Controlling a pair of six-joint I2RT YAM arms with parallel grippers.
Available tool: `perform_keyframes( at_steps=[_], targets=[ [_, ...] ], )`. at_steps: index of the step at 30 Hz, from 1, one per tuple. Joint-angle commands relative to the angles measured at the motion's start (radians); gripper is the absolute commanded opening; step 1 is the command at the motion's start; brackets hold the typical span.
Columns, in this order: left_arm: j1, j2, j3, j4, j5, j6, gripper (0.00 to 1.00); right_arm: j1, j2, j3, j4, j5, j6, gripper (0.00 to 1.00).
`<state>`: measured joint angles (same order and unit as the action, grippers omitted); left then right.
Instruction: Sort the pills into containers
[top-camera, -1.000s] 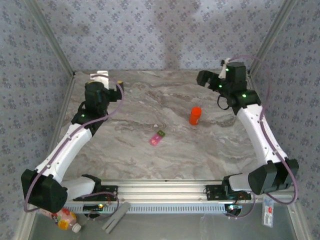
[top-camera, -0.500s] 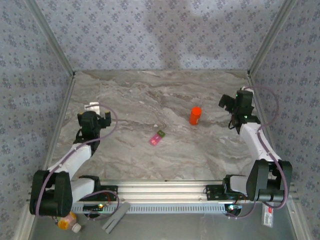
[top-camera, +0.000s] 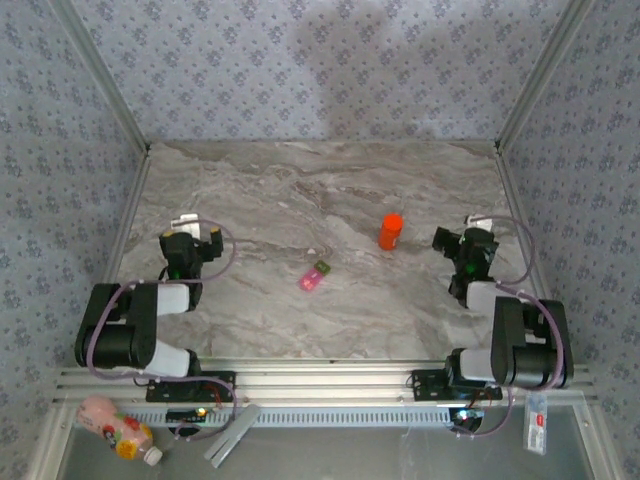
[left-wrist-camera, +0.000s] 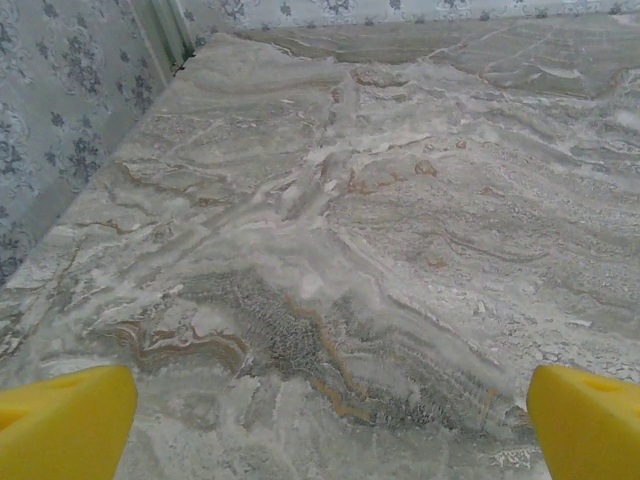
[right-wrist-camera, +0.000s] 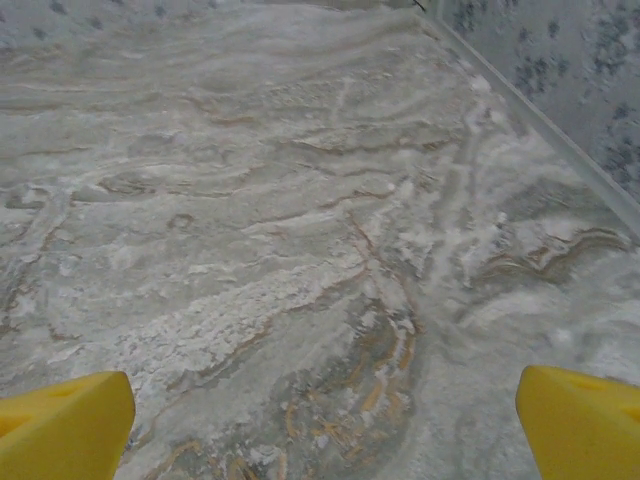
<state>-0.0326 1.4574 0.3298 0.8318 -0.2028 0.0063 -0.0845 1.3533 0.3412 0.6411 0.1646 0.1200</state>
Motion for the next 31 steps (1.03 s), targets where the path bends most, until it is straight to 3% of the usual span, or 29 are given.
perform_keyframes(
  at_steps=[1, 5, 9, 11, 21, 25, 31],
  targets=[
    [0.005, 0.055, -0.004, 0.122, 0.077, -0.006, 1.00, 0.002, 0.080, -0.078, 0.347, -0.037, -0.045, 1.00],
    [0.015, 0.076, 0.060, 0.029, 0.120, -0.001, 1.00, 0.038, 0.188, -0.053, 0.398, -0.012, -0.081, 1.00],
    [0.041, 0.077, 0.088, -0.029, 0.156, -0.024, 1.00, 0.070, 0.186, 0.015, 0.273, -0.034, -0.128, 1.00],
    [0.052, 0.080, 0.092, -0.031, 0.172, -0.031, 1.00, 0.059, 0.173, 0.036, 0.200, -0.057, -0.122, 1.00],
    [0.055, 0.079, 0.086, -0.023, 0.175, -0.034, 1.00, 0.088, 0.177, 0.019, 0.251, -0.008, -0.144, 1.00],
    [0.056, 0.079, 0.087, -0.023, 0.174, -0.032, 1.00, 0.048, 0.181, 0.045, 0.197, -0.101, -0.123, 1.00],
    [0.054, 0.079, 0.088, -0.025, 0.174, -0.032, 1.00, 0.063, 0.176, 0.032, 0.221, -0.082, -0.140, 1.00]
  ],
)
